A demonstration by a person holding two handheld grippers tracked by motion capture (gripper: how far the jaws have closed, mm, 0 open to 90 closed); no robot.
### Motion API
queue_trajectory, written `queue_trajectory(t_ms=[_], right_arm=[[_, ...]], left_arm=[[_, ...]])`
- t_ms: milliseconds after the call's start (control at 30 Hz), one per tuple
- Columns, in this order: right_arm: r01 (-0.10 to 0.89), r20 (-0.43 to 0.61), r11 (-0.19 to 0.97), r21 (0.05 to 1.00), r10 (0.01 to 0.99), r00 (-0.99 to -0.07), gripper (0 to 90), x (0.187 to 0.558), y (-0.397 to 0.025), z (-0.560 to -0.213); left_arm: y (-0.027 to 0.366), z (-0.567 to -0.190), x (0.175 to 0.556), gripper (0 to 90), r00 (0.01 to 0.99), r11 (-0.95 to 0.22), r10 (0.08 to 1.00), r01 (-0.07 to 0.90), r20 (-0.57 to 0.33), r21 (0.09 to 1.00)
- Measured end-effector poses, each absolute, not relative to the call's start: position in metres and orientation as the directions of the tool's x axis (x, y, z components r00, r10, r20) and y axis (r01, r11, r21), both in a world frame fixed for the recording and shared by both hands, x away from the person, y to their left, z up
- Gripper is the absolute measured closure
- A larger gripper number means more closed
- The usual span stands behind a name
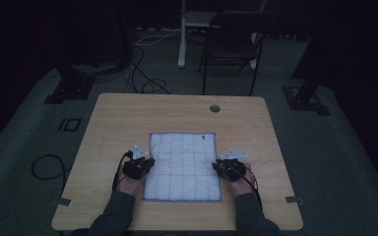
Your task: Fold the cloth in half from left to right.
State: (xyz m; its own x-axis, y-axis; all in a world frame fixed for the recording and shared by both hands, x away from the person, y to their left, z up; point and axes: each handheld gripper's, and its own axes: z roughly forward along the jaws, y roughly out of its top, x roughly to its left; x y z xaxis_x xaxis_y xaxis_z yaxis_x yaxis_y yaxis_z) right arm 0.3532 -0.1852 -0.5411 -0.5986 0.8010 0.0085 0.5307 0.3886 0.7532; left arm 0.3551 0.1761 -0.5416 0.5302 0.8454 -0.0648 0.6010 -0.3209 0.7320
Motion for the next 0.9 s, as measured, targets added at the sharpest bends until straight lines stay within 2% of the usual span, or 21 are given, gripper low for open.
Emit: queue_trajectory(t_ms=[67,367,900], right_arm=[[0.524,0.003,0.385,0.760,0.804,-0.594,81.7,0.3531,-0.1852,-0.5403],[0.502,-0.003,0.385,0.775,0.796,-0.605,83.1,0.3554,-0.1809,-0.5400],[0.517,0.007,0.400,0.757,0.786,-0.618,80.1,0.3601,-0.1785,-0.5459]], left_arm=[[0.1815,-0.5415,0.3577,85.9,0.523,-0.314,0.850,0.605,-0.068,0.731],[0.1845,-0.5411,0.3593,86.5,0.517,-0.311,0.854,0.609,-0.067,0.730],[0.1836,-0.5331,0.3592,87.1,0.515,-0.308,0.855,0.604,-0.065,0.735]])
